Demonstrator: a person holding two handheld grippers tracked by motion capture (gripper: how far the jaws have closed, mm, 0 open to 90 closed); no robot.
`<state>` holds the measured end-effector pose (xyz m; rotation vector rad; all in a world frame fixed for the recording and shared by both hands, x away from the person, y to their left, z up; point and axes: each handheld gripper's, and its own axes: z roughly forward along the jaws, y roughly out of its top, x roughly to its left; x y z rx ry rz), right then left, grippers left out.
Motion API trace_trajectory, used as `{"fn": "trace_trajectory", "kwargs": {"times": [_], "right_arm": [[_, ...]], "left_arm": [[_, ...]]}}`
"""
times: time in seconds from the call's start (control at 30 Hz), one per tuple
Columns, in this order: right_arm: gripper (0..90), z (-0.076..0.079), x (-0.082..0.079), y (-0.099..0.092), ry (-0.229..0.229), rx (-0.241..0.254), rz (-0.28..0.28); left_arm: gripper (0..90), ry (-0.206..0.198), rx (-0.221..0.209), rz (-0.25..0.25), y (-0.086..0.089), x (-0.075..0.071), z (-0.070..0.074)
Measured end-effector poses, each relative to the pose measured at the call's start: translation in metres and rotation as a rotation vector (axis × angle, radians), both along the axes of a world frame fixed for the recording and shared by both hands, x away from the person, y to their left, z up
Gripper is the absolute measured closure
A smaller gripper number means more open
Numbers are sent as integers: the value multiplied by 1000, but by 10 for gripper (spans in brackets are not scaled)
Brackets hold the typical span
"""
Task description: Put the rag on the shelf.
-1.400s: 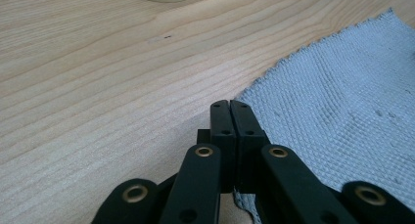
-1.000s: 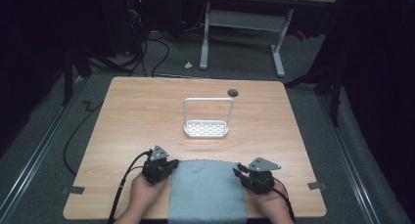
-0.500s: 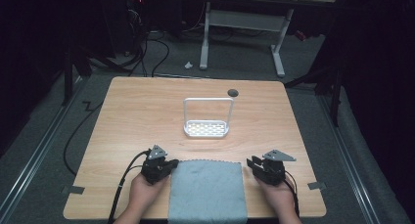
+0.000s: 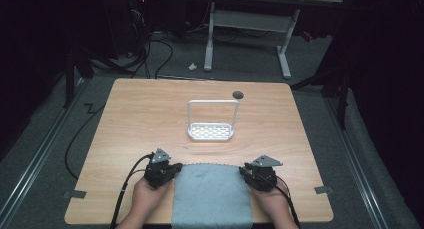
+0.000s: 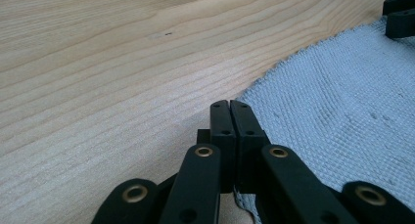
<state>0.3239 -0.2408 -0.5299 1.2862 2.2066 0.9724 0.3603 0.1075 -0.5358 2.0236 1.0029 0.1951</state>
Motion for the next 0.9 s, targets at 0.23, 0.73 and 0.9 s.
{"fn": "trace_trajectory", "kwargs": {"times": [0.23,0.73,0.9], "right_arm": [[895,1,-1,3,16,6,24],[897,22,-12,0,-131,70,28],[897,36,-16,-5,-178,124,10]], "left_arm": [[893,0,-2,-9,-1,1,0],[896,-109,-101,16,5,-9,18],[897,-151,-122,20,7,-11,34]]}}
